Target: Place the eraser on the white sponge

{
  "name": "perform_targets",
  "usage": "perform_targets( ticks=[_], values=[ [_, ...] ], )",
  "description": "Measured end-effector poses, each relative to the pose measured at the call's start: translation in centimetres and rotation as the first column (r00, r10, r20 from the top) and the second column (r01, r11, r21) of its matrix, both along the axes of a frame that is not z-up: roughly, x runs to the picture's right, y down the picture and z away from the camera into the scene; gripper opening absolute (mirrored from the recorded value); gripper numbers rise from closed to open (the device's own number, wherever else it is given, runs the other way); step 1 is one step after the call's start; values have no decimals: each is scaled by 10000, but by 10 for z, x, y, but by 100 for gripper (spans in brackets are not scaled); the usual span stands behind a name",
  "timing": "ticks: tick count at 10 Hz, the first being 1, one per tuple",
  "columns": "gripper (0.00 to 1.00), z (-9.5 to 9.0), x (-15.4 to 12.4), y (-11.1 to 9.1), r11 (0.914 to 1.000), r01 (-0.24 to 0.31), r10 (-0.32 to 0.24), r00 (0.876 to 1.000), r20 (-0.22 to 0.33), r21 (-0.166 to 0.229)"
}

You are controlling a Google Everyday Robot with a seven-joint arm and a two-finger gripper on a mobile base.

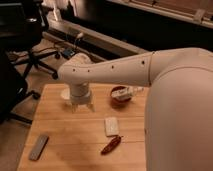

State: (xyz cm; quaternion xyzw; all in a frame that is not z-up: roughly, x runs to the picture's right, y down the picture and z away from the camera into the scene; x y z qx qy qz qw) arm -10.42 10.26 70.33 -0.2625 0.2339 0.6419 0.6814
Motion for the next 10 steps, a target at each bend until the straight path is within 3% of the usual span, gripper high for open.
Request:
perform_targets(
  ticks=[2,4,6,8,10],
  values=[
    [65,0,-4,-1,10000,61,-61,10000,2,71],
    [65,-8,-60,11,9980,537,-555,9968,579,319],
    [65,-21,-115,33,9955,894,-928,9873,1292,320],
    [65,-35,-158,59,9969,792,-780,9819,1726,0],
    [65,-41,-180,94,9953,862,-774,9817,1739,-439]
  ],
)
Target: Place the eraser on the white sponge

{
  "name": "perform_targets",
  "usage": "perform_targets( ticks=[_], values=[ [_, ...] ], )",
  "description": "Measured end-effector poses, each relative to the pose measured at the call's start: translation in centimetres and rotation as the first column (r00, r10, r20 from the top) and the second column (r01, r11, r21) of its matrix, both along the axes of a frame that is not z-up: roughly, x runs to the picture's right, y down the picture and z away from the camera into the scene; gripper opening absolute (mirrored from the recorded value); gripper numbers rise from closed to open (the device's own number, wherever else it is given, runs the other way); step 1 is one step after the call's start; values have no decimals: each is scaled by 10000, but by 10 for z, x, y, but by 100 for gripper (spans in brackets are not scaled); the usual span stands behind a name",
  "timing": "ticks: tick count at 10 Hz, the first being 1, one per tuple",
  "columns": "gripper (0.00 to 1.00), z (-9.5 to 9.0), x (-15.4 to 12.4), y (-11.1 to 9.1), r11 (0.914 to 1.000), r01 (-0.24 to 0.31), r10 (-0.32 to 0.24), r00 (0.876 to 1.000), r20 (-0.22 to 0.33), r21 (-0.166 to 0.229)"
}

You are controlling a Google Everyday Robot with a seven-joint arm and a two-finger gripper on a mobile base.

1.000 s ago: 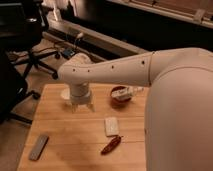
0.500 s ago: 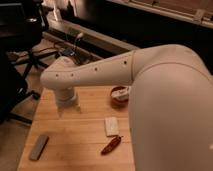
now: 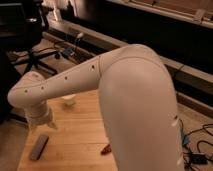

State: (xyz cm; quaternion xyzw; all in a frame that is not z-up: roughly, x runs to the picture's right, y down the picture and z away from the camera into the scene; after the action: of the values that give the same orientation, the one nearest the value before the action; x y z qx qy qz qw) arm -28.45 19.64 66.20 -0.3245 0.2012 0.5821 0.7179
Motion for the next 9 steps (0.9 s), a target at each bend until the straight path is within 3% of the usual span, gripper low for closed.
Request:
perform_targets(
  ticks=[4,7,9],
  values=[
    [65,17,-27,50,9987,386,-389,9992,-104,-335],
    [65,31,-45,69,9983,475,-485,9985,-267,-350],
    [65,32,-44,68,9985,431,-440,9986,-280,-339]
  ],
)
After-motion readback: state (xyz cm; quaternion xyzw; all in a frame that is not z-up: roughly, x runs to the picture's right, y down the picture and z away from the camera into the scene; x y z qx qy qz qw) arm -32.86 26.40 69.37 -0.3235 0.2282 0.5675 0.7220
